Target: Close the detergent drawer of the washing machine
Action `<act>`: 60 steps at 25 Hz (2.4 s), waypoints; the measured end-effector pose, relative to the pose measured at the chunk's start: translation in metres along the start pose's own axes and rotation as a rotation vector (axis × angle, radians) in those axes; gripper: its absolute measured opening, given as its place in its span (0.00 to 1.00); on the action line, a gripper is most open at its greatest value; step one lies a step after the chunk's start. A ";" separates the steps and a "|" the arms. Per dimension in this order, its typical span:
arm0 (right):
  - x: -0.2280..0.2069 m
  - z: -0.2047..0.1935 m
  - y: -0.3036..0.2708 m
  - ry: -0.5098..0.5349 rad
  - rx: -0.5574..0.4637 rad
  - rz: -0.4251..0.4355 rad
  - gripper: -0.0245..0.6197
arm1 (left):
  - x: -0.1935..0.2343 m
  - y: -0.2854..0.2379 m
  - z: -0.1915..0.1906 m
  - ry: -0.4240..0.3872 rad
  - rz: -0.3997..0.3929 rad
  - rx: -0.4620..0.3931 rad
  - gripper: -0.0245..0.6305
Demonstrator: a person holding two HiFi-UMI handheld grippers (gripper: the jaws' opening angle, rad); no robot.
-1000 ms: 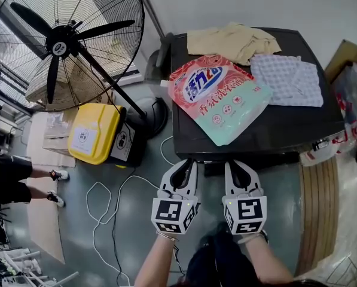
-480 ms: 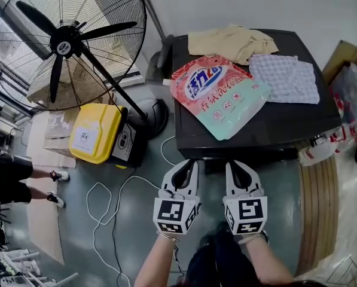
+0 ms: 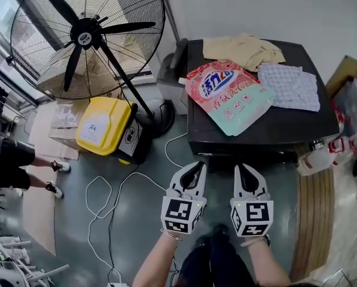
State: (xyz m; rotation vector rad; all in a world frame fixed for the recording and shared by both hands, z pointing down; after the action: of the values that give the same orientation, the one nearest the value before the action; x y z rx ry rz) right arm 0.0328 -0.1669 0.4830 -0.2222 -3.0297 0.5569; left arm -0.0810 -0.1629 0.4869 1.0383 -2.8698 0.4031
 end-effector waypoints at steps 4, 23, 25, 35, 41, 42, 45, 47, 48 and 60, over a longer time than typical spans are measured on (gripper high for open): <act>0.002 0.010 0.014 0.008 -0.018 0.000 0.09 | -0.011 0.009 0.007 -0.003 -0.009 -0.009 0.08; 0.013 0.052 0.085 0.022 -0.095 0.004 0.08 | -0.063 0.060 0.049 -0.041 -0.027 -0.042 0.08; 0.015 0.055 0.093 0.025 -0.101 0.006 0.08 | -0.065 0.068 0.054 -0.039 -0.023 -0.049 0.08; 0.020 0.074 0.138 0.041 -0.151 0.022 0.08 | -0.089 0.102 0.081 -0.050 -0.009 -0.099 0.07; 0.021 0.085 0.164 0.054 -0.178 0.037 0.08 | -0.104 0.119 0.094 -0.062 0.002 -0.116 0.06; 0.021 0.087 0.168 0.058 -0.182 0.040 0.08 | -0.106 0.122 0.097 -0.062 0.004 -0.120 0.06; 0.020 0.092 0.178 0.069 -0.188 0.044 0.08 | -0.113 0.130 0.104 -0.066 0.008 -0.129 0.06; 0.020 0.094 0.185 0.076 -0.191 0.047 0.08 | -0.117 0.135 0.108 -0.066 0.009 -0.136 0.06; 0.020 0.096 0.187 0.080 -0.194 0.049 0.08 | -0.119 0.137 0.110 -0.069 0.009 -0.137 0.06; 0.017 0.109 0.200 0.102 -0.223 0.058 0.08 | -0.123 0.145 0.116 -0.085 0.018 -0.128 0.06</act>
State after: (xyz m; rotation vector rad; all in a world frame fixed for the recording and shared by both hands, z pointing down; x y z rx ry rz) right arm 0.0333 -0.0177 0.3104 -0.3379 -2.9901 0.2021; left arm -0.0753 -0.0101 0.3246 1.0326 -2.9356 0.1779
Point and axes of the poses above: the fingertips, and each gripper's own axes: y backward along the fingers, x to its left, z out of its top, the point moved 1 cm from there along y, backward along the fingers, and after that the axes turned 15 degrees about -z, right-handed, at the moved point
